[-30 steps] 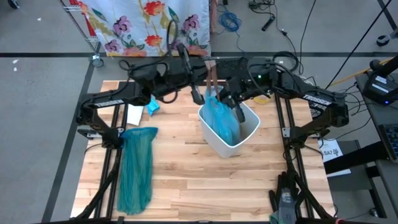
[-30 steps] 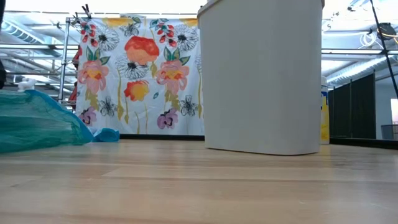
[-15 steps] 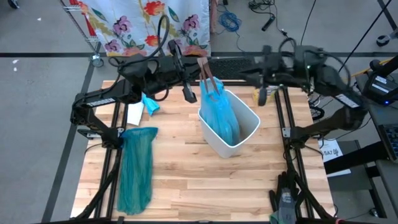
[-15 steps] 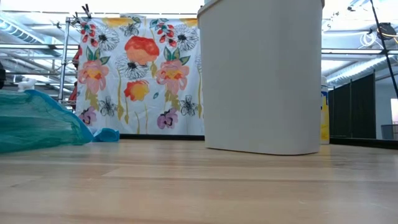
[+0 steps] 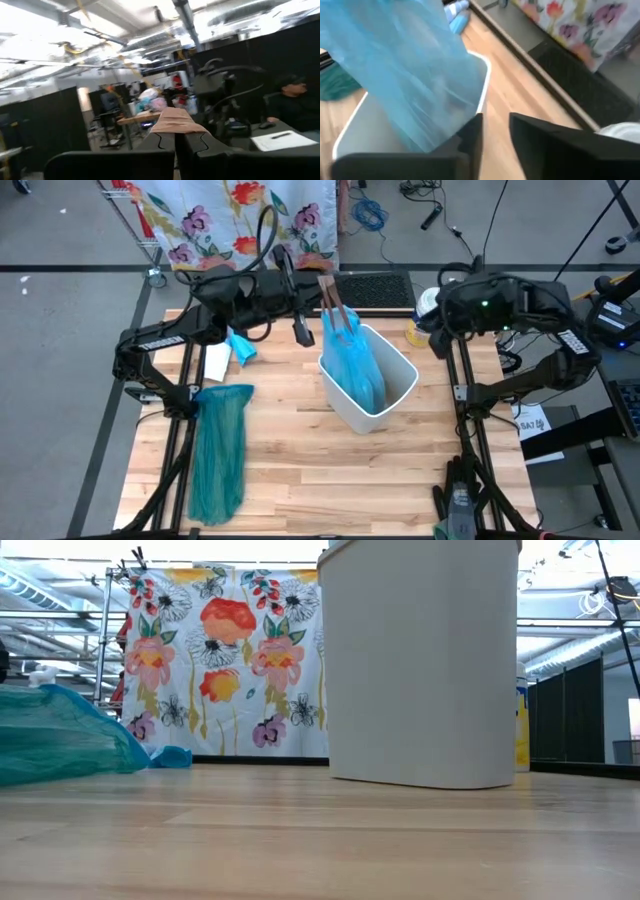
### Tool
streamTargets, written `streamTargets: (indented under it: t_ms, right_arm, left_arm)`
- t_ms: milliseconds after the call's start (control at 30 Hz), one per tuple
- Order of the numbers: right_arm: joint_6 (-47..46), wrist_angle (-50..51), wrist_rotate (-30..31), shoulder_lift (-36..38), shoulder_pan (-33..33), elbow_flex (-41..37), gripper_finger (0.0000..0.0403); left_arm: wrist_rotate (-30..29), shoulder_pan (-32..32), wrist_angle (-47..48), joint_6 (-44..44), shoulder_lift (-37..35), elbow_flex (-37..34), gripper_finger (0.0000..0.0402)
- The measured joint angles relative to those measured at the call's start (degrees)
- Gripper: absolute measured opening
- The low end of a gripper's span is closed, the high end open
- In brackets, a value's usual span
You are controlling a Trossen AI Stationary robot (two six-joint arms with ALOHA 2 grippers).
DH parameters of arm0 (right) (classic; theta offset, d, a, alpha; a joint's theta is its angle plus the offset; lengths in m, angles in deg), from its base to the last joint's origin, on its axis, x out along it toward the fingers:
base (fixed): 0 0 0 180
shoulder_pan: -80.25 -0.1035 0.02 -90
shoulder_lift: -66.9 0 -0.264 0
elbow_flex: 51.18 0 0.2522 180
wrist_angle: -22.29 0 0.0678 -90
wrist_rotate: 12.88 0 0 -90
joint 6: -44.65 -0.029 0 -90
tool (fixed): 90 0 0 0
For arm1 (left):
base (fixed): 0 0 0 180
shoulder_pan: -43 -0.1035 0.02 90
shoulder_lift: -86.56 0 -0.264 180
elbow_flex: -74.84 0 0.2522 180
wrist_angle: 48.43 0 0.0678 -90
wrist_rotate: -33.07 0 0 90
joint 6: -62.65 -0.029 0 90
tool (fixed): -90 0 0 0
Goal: Place trash/remove bag and relplace
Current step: Remove the blue trash bag from the trash bin
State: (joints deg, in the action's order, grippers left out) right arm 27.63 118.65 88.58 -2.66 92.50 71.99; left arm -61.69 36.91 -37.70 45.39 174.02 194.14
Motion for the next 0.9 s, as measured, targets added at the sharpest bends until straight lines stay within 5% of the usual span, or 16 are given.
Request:
streamTargets:
  t_ms: [233,500,900]
  right_arm:
    - [-0.95,-5.54,-3.65,-0.01,0.0,-6.84,0.019]
    - [7.36,-22.08,-15.88,-0.22,0.0,-16.88,0.0305]
    - [13.54,-51.02,-20.3,-5.61,0.0,-24.53,0.0345]
  left_arm:
    - [3.26,-0.01,0.35,0.0,0.02,-0.01,0.0]
    - [3.28,-1.09,0.77,0.13,0.04,-0.02,0.0]
    - [3.24,-1.4,0.95,0.31,0.04,-0.02,0.0]
